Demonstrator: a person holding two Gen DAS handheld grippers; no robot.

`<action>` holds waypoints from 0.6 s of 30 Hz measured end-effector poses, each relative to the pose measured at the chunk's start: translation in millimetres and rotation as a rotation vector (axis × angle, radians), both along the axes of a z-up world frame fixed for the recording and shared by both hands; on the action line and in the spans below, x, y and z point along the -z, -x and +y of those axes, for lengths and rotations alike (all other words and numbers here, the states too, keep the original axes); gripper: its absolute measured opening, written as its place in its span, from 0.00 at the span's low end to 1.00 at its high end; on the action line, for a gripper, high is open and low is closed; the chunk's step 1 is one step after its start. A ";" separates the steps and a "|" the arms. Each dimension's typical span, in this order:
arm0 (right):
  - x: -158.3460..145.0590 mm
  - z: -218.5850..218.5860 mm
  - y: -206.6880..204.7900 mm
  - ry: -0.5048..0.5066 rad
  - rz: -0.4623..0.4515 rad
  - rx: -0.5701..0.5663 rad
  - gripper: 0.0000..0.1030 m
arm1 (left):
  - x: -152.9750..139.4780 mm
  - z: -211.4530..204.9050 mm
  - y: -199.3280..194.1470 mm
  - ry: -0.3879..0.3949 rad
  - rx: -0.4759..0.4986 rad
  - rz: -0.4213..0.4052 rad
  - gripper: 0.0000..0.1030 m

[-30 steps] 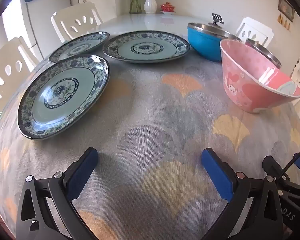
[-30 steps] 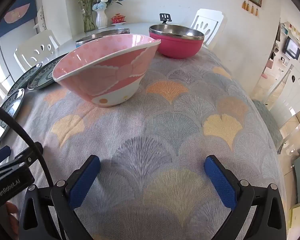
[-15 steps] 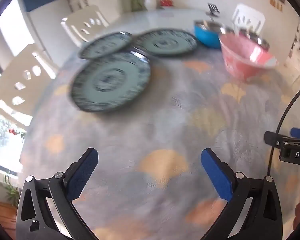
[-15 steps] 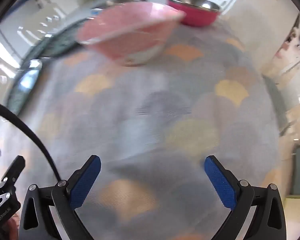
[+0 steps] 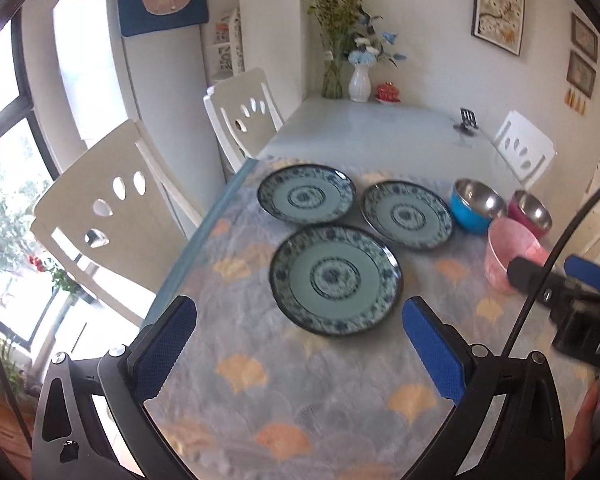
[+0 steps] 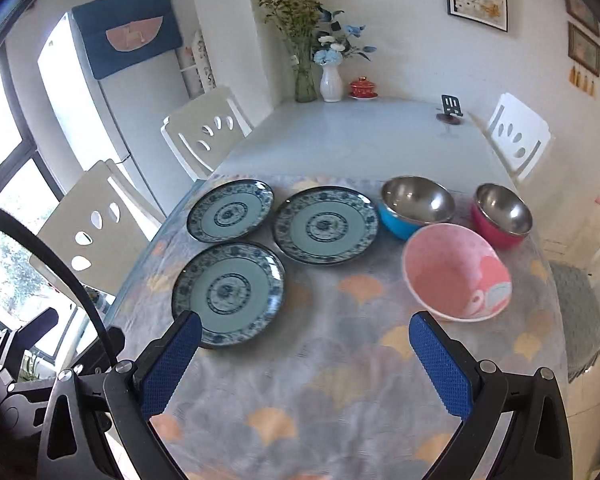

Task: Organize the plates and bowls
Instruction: 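Move the left gripper toward the rim of the nearest blue-and-white plate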

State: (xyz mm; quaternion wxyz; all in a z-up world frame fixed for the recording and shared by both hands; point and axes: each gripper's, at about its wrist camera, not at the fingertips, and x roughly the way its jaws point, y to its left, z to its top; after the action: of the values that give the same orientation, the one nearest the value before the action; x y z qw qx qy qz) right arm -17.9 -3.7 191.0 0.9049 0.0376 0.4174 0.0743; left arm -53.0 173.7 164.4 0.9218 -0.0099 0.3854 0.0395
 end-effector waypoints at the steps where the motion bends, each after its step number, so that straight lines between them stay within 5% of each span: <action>1: 3.5 4.3 2.0 0.001 -0.003 0.007 1.00 | -0.1 4.5 -3.6 -0.002 0.007 -0.007 1.00; 18: 18.3 42.9 -22.4 0.098 0.003 0.150 1.00 | 16.2 53.6 -60.0 0.071 0.118 0.021 1.00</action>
State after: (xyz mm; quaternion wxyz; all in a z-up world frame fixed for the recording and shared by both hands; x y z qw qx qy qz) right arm 4.5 39.2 172.6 0.9081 0.0247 0.4178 -0.0141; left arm 7.0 227.3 148.1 0.9175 -0.0194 0.3963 -0.0284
